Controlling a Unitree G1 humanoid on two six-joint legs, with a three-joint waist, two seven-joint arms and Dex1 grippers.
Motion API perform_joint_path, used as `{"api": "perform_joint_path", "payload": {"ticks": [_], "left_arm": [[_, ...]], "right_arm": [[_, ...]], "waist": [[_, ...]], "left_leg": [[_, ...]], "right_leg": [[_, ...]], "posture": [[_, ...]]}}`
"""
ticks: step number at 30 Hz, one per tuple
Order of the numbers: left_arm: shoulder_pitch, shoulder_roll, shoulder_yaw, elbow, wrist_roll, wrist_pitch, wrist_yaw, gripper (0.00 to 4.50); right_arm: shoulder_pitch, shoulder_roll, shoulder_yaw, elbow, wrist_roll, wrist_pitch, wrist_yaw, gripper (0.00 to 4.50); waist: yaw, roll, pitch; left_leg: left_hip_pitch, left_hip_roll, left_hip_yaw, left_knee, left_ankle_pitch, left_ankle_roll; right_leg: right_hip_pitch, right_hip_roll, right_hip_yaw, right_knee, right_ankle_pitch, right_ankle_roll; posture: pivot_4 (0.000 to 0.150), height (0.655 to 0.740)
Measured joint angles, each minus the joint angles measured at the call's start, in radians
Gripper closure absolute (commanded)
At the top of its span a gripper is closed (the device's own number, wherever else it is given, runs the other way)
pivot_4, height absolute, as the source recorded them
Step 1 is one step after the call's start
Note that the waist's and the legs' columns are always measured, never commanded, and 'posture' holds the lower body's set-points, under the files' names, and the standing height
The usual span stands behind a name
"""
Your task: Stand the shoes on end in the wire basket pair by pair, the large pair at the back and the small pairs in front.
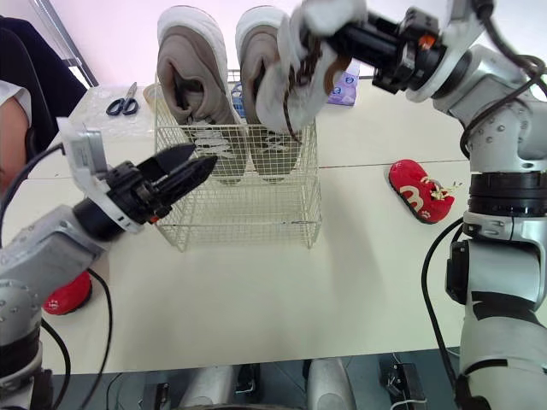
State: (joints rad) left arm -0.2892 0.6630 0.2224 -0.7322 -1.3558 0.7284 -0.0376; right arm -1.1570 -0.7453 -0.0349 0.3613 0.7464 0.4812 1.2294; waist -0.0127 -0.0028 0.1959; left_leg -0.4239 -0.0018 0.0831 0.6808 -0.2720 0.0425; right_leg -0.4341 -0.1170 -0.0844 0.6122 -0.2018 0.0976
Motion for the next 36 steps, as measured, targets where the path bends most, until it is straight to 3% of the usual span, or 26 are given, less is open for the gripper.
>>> {"api": "perform_joint_path", "payload": {"ticks": [3, 10, 18, 26, 36], "left_arm": [[0.034, 0.01, -0.01, -0.027, -0.014, 0.002, -0.001, 1.34], [0.124, 0.139, 0.014, -0.053, -0.076, 0.011, -0.034, 1.34], [0.166, 0.195, 0.04, -0.058, -0.059, 0.007, -0.051, 1.34], [0.153, 0.153, 0.013, -0.053, -0.004, -0.001, -0.049, 1.31], [0.139, 0.161, 0.005, -0.025, -0.006, 0.005, -0.071, 1.31]], "right_arm": [[-0.018, 0.024, 0.051, 0.074, -0.088, -0.059, 0.099, 3.99], [-0.05, 0.098, 0.088, 0.236, -0.233, -0.174, 0.215, 3.99], [-0.024, 0.16, 0.097, 0.28, -0.314, -0.236, 0.244, 3.99], [0.032, 0.173, 0.089, 0.243, -0.342, -0.237, 0.219, 0.02], [0.084, 0.066, 0.0, 0.036, -0.309, -0.105, 0.159, 0.02]], "waist": [[0.001, 0.0, 0.0], [0.0, 0.0, 0.0], [0.001, 0.001, 0.0], [0.0, 0.001, 0.0], [0.003, 0.001, 0.0]], "left_leg": [[0.0, 0.0, 0.0, 0.0, 0.0, -0.001], [-0.001, -0.001, 0.0, 0.0, 0.003, -0.005], [-0.001, -0.001, 0.0, 0.0, 0.003, -0.007], [-0.002, -0.001, 0.0, 0.0, 0.003, -0.008], [-0.002, -0.001, 0.0, 0.0, 0.003, -0.008]], "right_leg": [[0.0, -0.001, 0.0, 0.0, 0.0, 0.0], [-0.001, -0.002, 0.0, -0.001, -0.002, -0.004], [-0.002, -0.002, 0.0, -0.001, -0.002, -0.004], [-0.002, -0.002, 0.0, 0.0, -0.002, -0.004], [-0.002, -0.003, 0.0, 0.0, -0.002, -0.004]], "posture": [[0.15, 0.74], [0.15, 0.74], [0.15, 0.74], [0.15, 0.74], [0.15, 0.74]]}}
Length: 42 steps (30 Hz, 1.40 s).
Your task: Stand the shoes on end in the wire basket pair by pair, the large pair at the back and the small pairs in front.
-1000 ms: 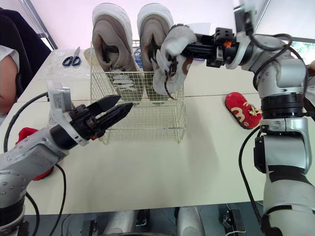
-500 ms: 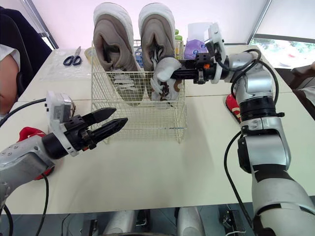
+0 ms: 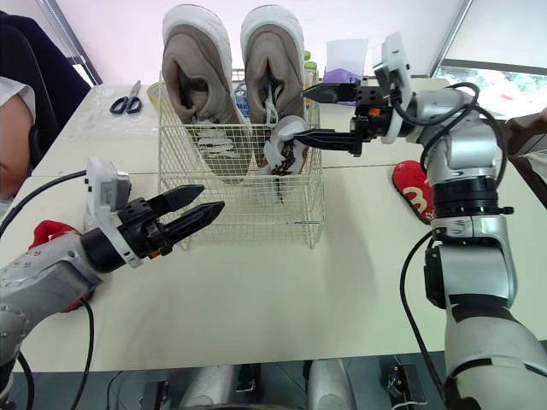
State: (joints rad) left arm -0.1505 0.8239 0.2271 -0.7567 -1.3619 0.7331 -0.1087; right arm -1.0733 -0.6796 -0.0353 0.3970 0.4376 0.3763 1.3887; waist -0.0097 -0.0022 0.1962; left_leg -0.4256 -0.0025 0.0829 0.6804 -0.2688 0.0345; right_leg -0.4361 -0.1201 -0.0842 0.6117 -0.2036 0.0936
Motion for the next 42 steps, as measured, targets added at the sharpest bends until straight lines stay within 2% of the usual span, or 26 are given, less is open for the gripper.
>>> {"api": "perform_joint_path", "payload": {"ticks": [3, 6, 7, 12, 17, 19, 21, 25, 30, 36, 42], "left_arm": [[0.0, 0.008, 0.001, 0.013, -0.002, 0.005, -0.007, 1.31], [0.0, 0.01, 0.025, 0.039, -0.042, 0.005, -0.013, 0.55], [-0.001, 0.011, 0.04, 0.05, -0.064, 0.004, -0.013, 0.09], [-0.069, 0.126, 0.202, 0.173, -0.097, 0.004, 0.043, 0.03], [-0.1, 0.339, 0.287, 0.417, 0.134, 0.071, 0.088, 0.03], [-0.11, 0.417, 0.258, 0.519, 0.201, 0.141, 0.077, 0.03], [-0.179, 0.451, 0.183, 0.651, 0.267, 0.234, 0.072, 0.03], [-0.337, 0.426, 0.027, 0.825, 0.377, 0.332, 0.036, 0.03], [-0.549, 0.323, -0.145, 1.063, 0.567, 0.355, -0.074, 0.03], [-0.693, 0.239, -0.238, 1.269, 0.744, 0.35, -0.212, 0.03], [-0.765, 0.161, -0.312, 1.434, 0.913, 0.297, -0.327, 0.03]], "right_arm": [[0.03, -0.046, -0.038, -0.092, 0.039, 0.082, -0.028, 0.02], [0.049, -0.09, -0.093, -0.159, 0.081, 0.152, -0.07, 0.0], [0.048, -0.102, -0.114, -0.167, 0.09, 0.164, -0.088, 0.0], [-0.01, -0.151, -0.181, -0.235, 0.239, 0.375, -0.132, 0.0], [0.055, -0.2, -0.105, -0.519, 0.375, 0.562, -0.105, 0.0], [0.123, -0.206, -0.071, -0.606, 0.402, 0.579, -0.079, 0.0], [0.214, -0.238, -0.013, -0.71, 0.401, 0.563, -0.033, 0.0], [0.286, -0.262, 0.058, -0.806, 0.388, 0.522, 0.011, 0.0], [0.288, -0.27, 0.073, -0.815, 0.354, 0.488, -0.002, 0.0], [0.296, -0.284, 0.073, -0.831, 0.352, 0.491, -0.03, 0.0], [0.319, -0.288, 0.07, -0.842, 0.352, 0.493, -0.071, 0.0]], "waist": [[-0.001, 0.0, 0.0], [-0.001, 0.0, 0.0], [-0.001, 0.0, 0.0], [-0.003, 0.001, 0.001], [-0.004, 0.001, 0.0], [-0.002, 0.001, 0.0], [0.011, 0.001, 0.001], [0.024, -0.001, 0.001], [0.023, -0.005, 0.001], [0.022, -0.007, 0.001], [0.023, -0.008, 0.0]], "left_leg": [[0.0, 0.0, 0.0, 0.0, -0.001, 0.002], [0.0, 0.0, 0.0, 0.0, -0.003, 0.001], [0.0, 0.0, 0.0, 0.0, -0.003, 0.001], [-0.001, 0.001, -0.001, -0.001, -0.002, 0.004], [-0.001, 0.002, 0.0, -0.004, -0.003, 0.004], [-0.001, 0.001, 0.001, -0.003, -0.003, 0.005], [-0.001, 0.0, 0.001, -0.003, -0.003, 0.005], [-0.002, 0.0, 0.002, -0.002, -0.004, 0.003], [-0.002, 0.0, 0.002, -0.002, -0.001, -0.003], [-0.002, 0.001, 0.004, -0.002, 0.0, -0.001], [-0.003, 0.001, 0.004, -0.001, -0.001, 0.002]], "right_leg": [[0.0, -0.001, 0.0, 0.0, 0.0, 0.0], [-0.001, -0.001, 0.0, 0.0, 0.0, 0.0], [-0.001, -0.002, 0.0, 0.0, 0.0, 0.0], [-0.003, -0.001, 0.0, 0.001, 0.0, -0.001], [-0.004, 0.001, 0.0, 0.0, 0.0, -0.001], [-0.004, 0.002, 0.0, 0.001, 0.0, -0.001], [-0.004, 0.001, -0.001, 0.001, 0.0, 0.0], [-0.004, 0.001, 0.0, 0.0, 0.0, 0.001], [-0.005, 0.002, -0.001, 0.001, 0.002, 0.003], [-0.006, 0.001, -0.001, 0.001, 0.002, 0.003], [-0.006, 0.0, -0.001, 0.001, 0.002, 0.003]], "posture": [[0.15, 0.74], [0.15, 0.74], [0.15, 0.74], [0.15, 0.74], [0.15, 0.74], [0.15, 0.74], [0.15, 0.74], [0.15, 0.74], [0.15, 0.74], [0.15, 0.74], [0.15, 0.74]]}}
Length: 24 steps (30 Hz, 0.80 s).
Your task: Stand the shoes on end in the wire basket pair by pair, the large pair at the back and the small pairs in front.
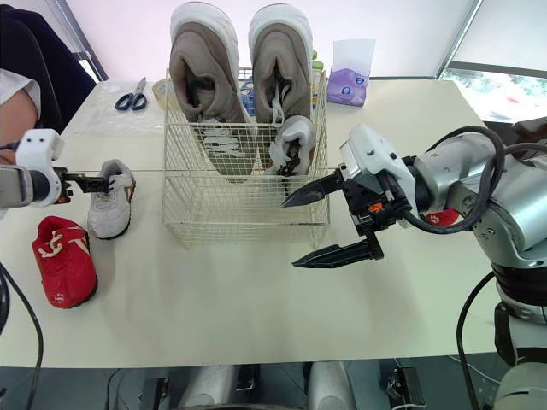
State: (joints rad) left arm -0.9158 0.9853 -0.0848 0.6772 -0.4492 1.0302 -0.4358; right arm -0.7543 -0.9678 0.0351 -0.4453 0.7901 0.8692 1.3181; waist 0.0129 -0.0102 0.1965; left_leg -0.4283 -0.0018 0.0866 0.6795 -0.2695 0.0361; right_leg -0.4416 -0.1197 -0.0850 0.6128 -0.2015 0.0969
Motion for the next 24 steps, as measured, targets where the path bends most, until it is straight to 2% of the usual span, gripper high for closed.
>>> {"api": "perform_joint_path", "payload": {"ticks": [1, 2, 3, 10, 16, 19, 23, 24], "left_arm": [[-0.007, -0.009, -0.004, 0.02, 0.021, -0.011, -0.016, 0.03], [-0.019, -0.019, -0.005, 0.044, 0.043, -0.022, -0.028, 0.54], [-0.03, -0.031, -0.006, 0.071, 0.067, -0.036, -0.043, 0.81], [-0.051, -0.081, 0.02, 0.137, 0.147, -0.066, -0.077, 4.35], [-0.051, -0.102, 0.114, 0.15, 0.157, -0.06, -0.038, 4.44], [-0.051, -0.108, 0.227, 0.115, 0.143, -0.052, 0.033, 4.44], [-0.017, -0.132, 0.425, -0.142, 0.093, -0.084, 0.138, 4.44], [0.026, -0.149, 0.486, -0.277, 0.084, -0.125, 0.17, 4.44]], "right_arm": [[0.001, -0.001, -0.001, -0.002, 0.001, 0.001, -0.006, 0.0], [0.001, -0.002, -0.003, -0.002, 0.001, 0.004, -0.013, 0.0], [0.002, -0.002, -0.006, -0.002, 0.002, 0.008, -0.021, 0.0], [0.007, -0.014, -0.01, -0.003, 0.002, 0.017, -0.047, 0.0], [-0.001, -0.013, -0.007, 0.024, -0.012, 0.0, -0.052, 0.0], [-0.015, -0.013, -0.003, 0.054, -0.034, -0.017, -0.05, 0.0], [-0.035, -0.012, -0.001, 0.097, -0.054, -0.037, -0.049, 0.0], [-0.044, -0.009, -0.002, 0.111, -0.056, -0.039, -0.051, 0.0]], "waist": [[0.0, 0.0, 0.0], [0.0, 0.0, 0.0], [0.001, 0.0, 0.0], [-0.001, 0.0, -0.001], [-0.001, -0.001, 0.0], [-0.001, -0.004, 0.001], [0.0, -0.007, 0.001], [-0.002, -0.007, 0.001]], "left_leg": [[0.0, 0.0, 0.0, 0.0, 0.0, 0.0], [0.0, 0.0, 0.0, 0.0, 0.0, 0.0], [0.0, 0.0, 0.0, 0.001, 0.0, 0.001], [0.0, 0.0, -0.001, 0.001, -0.002, 0.003], [0.0, 0.0, -0.001, 0.001, -0.002, 0.004], [-0.001, 0.0, -0.001, 0.001, -0.001, 0.001], [-0.003, -0.001, -0.002, 0.001, -0.001, -0.004], [-0.003, -0.001, -0.001, 0.001, -0.002, -0.003]], "right_leg": [[0.0, 0.0, 0.0, 0.0, 0.0, 0.0], [0.0, 0.0, 0.0, 0.0, 0.0, 0.0], [0.0, -0.001, 0.0, 0.0, 0.0, 0.0], [0.0, -0.004, 0.0, 0.002, 0.0, 0.0], [-0.001, -0.004, 0.0, 0.002, 0.0, 0.0], [-0.001, -0.005, -0.001, 0.002, 0.0, 0.0], [-0.002, -0.009, -0.003, 0.001, 0.001, 0.0], [-0.002, -0.011, -0.005, 0.0, 0.002, 0.001]], "posture": [[0.15, 0.74], [0.15, 0.74], [0.15, 0.74], [0.15, 0.74], [0.15, 0.74], [0.15, 0.74], [0.15, 0.74], [0.15, 0.74]]}}
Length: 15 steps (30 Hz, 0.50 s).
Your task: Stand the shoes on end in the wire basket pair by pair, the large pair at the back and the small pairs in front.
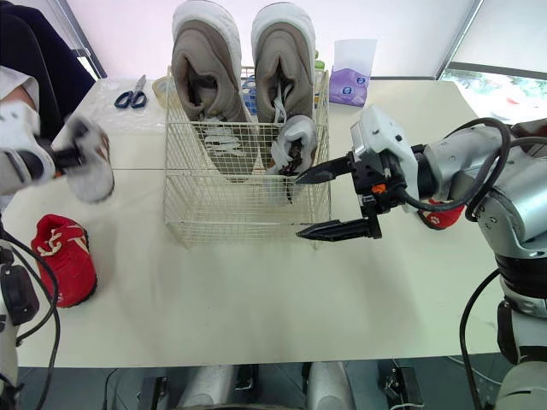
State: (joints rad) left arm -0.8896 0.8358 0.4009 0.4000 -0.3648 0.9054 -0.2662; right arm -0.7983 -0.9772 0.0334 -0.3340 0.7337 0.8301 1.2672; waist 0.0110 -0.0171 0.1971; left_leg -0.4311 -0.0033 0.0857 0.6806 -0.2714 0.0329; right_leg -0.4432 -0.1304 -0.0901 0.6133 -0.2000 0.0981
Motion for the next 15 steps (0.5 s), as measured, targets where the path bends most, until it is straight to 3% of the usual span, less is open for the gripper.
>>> {"api": "perform_joint_path", "payload": {"ticks": [5, 8, 11, 15], "left_arm": [[0.106, -0.15, 0.231, -0.508, -0.109, -0.091, 0.1, 4.44], [0.111, -0.284, 0.291, -0.772, -0.19, -0.118, 0.199, 4.44], [0.135, -0.403, 0.233, -1.01, -0.221, -0.124, 0.308, 4.44], [0.268, -0.497, 0.038, -1.195, -0.191, -0.132, 0.378, 4.44]], "right_arm": [[-0.049, 0.016, -0.05, 0.097, 0.03, 0.025, -0.024, 0.0], [-0.091, 0.033, -0.08, 0.151, 0.053, 0.045, -0.035, 0.0], [-0.114, 0.055, -0.08, 0.205, 0.056, 0.049, -0.031, 0.0], [-0.123, 0.058, -0.052, 0.268, 0.035, 0.048, -0.01, 0.0]], "waist": [[0.0, 0.0, 0.0], [0.003, 0.0, 0.0], [0.005, -0.001, -0.001], [0.003, 0.0, -0.001]], "left_leg": [[0.0, -0.001, 0.001, 0.0, -0.001, 0.001], [0.001, -0.001, 0.0, 0.001, 0.0, 0.0], [0.004, -0.002, 0.0, 0.002, 0.0, 0.001], [0.006, -0.002, 0.001, 0.003, 0.001, 0.004]], "right_leg": [[0.001, -0.004, -0.005, -0.001, 0.001, 0.001], [0.003, -0.004, -0.006, -0.001, 0.001, 0.001], [0.008, -0.003, -0.007, -0.001, 0.002, 0.001], [0.009, -0.002, -0.007, -0.001, 0.002, 0.002]], "posture": [[0.15, 0.74], [0.15, 0.74], [0.15, 0.74], [0.15, 0.74]]}}
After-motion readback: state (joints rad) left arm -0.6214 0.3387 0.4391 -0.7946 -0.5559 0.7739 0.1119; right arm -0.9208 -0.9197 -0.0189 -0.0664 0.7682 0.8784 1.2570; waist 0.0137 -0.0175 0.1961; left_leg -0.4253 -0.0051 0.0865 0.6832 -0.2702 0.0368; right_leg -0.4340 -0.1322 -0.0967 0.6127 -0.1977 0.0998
